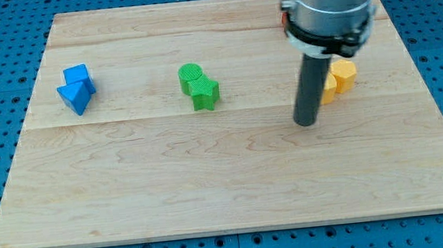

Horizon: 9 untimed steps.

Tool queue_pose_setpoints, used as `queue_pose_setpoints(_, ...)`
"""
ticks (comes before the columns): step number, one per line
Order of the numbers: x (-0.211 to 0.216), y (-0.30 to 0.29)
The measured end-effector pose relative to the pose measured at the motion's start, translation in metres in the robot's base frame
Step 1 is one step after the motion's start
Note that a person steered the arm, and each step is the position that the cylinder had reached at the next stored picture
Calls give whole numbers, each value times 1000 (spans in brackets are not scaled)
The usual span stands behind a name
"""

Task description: Push the green blocks to the bottom center

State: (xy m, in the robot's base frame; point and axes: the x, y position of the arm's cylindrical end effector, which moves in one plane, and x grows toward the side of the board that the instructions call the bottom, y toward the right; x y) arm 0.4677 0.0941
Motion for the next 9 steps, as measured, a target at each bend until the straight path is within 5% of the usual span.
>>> queue_pose_setpoints(3,-91,-70)
queue_pose_setpoints(5,-51,-130)
queue_pose_setpoints(7,-55,-178)
queue_pose_setpoints(9,5,-202)
